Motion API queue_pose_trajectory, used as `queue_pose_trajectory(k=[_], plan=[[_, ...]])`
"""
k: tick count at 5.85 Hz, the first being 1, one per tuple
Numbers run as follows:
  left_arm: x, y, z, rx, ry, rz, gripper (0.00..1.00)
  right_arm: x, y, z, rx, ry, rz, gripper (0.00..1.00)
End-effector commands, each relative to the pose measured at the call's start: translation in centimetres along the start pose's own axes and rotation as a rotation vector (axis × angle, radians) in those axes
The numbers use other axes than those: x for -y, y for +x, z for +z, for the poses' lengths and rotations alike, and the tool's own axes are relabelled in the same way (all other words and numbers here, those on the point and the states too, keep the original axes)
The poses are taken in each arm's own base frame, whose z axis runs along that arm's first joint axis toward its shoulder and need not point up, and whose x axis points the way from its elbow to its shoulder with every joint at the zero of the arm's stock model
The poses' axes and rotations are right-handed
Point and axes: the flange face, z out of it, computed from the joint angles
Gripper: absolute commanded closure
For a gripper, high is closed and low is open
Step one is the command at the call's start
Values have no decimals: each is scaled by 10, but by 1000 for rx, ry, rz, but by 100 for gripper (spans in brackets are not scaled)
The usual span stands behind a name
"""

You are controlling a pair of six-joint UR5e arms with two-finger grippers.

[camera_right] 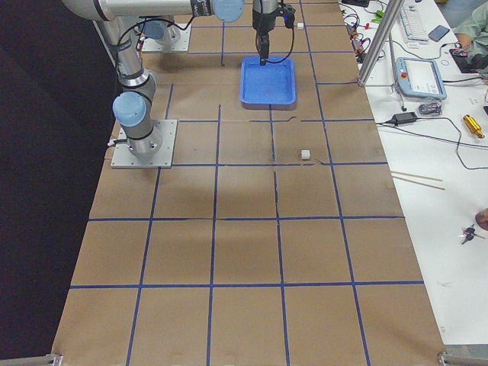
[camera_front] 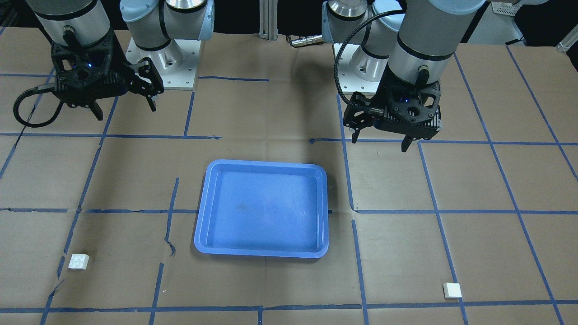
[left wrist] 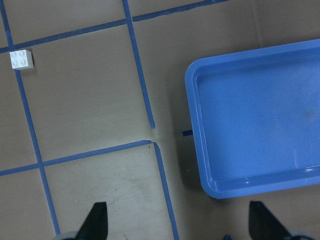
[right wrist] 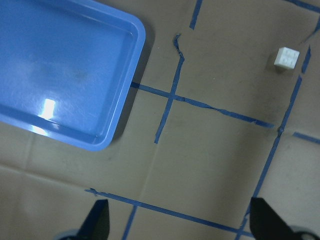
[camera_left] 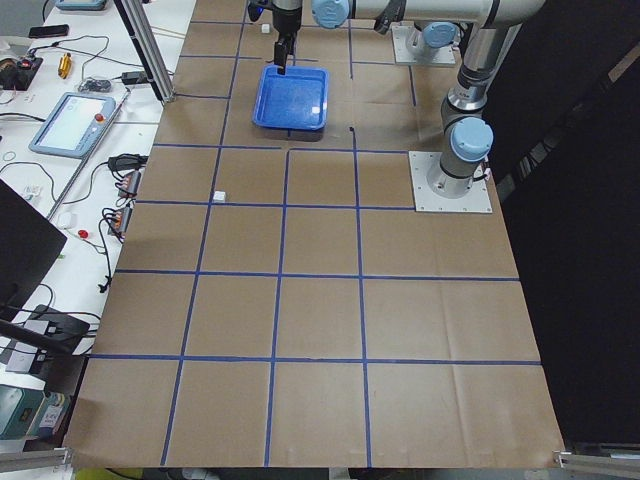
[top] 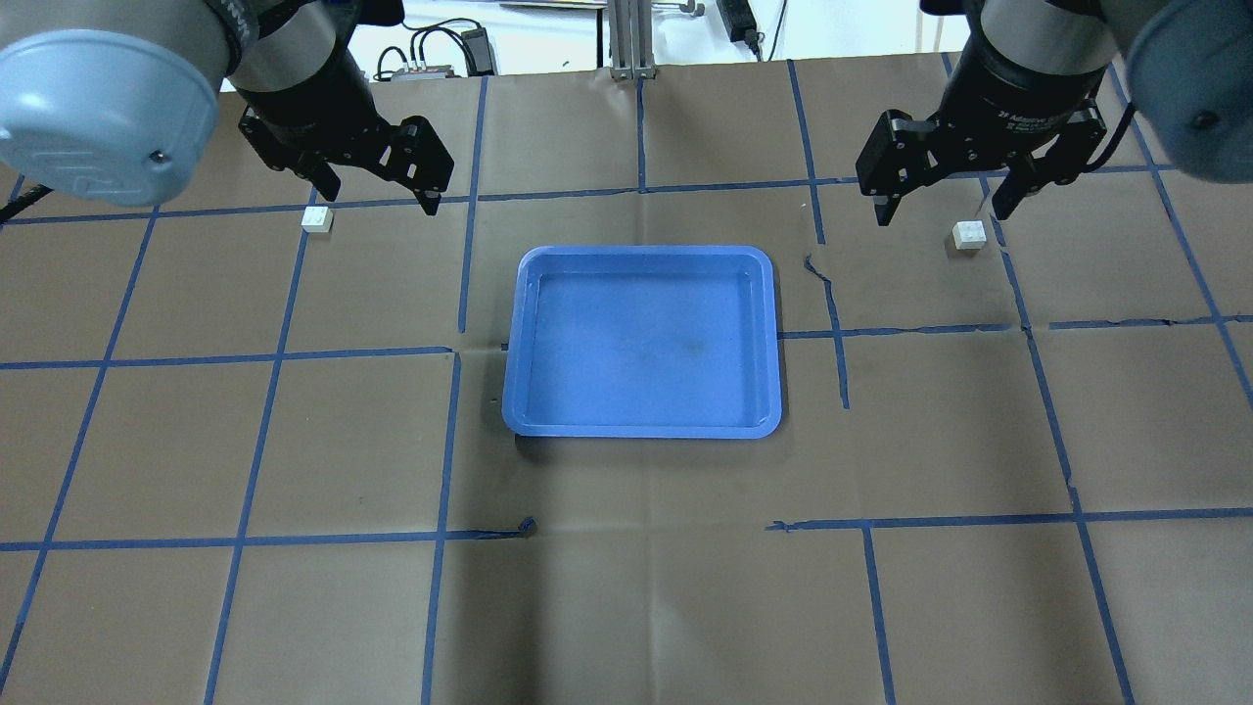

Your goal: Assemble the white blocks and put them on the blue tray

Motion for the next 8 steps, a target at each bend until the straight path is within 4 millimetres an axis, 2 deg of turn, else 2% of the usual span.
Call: queue_pose_trajectory(k=[1, 2, 3, 4, 5, 7, 8], plan=[[0, -1, 0, 0, 0, -1, 1, -4, 13, 2, -81, -55, -371, 0], [0, -1, 0, 0, 0, -2, 1, -5, 33, 5, -75, -70, -572, 0], [0, -1, 0, -1, 0, 15, 1, -12, 85, 5, -86, -50, -655, 0], [-1, -1, 3, -3, -7, 138, 1, -15, 128, 14, -86, -50, -823, 0], [0, -4, 4, -5, -7, 255, 1, -11, 147, 28, -50, -41, -956, 0], [-2, -11, 25, -21, -38, 595, 1, -18, 204, 46, 7, 43, -1025, 0], [-3, -17, 30, -25, -38, 767, 1, 1, 230, 50, 11, 98, -1075, 0]])
